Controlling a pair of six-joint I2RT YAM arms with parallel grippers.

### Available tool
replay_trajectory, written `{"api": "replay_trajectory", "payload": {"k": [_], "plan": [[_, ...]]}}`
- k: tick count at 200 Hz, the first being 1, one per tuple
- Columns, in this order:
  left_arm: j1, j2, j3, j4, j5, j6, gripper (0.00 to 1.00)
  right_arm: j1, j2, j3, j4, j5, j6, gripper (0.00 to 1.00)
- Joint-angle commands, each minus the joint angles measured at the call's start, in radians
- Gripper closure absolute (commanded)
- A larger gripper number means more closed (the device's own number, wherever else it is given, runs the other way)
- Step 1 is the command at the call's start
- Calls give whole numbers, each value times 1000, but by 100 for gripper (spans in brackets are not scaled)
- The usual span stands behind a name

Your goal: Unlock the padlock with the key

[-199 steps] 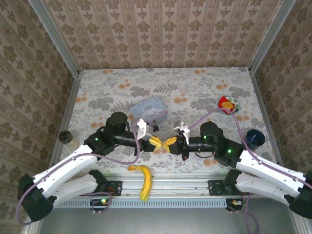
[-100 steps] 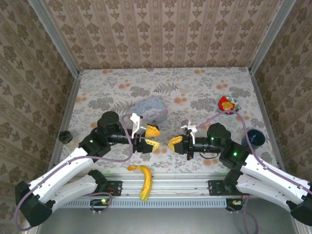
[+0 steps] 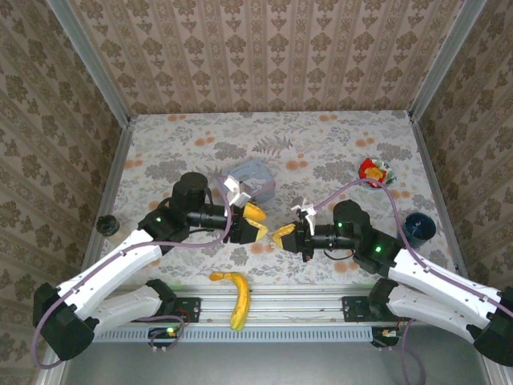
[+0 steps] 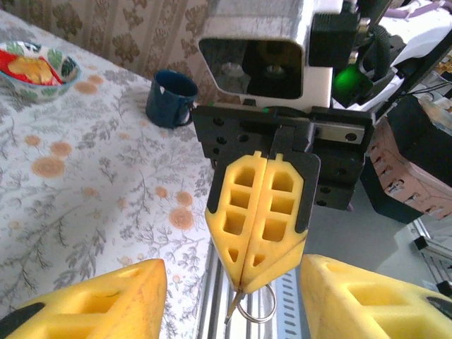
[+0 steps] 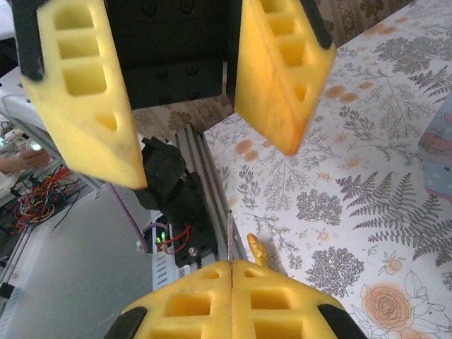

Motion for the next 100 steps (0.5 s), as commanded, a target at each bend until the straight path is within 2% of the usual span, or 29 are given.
{"api": "replay_trajectory", "payload": {"k": [1, 70, 100], "plan": [[9, 10, 29, -35, 36, -9, 48, -4, 9, 27, 46, -39, 21, 100], [19, 52, 25, -80, 41, 16, 56, -3, 34, 42, 60, -55, 22, 100], [23, 50, 19, -84, 47, 17, 64, -4, 38, 41, 67, -52, 24, 100]]}}
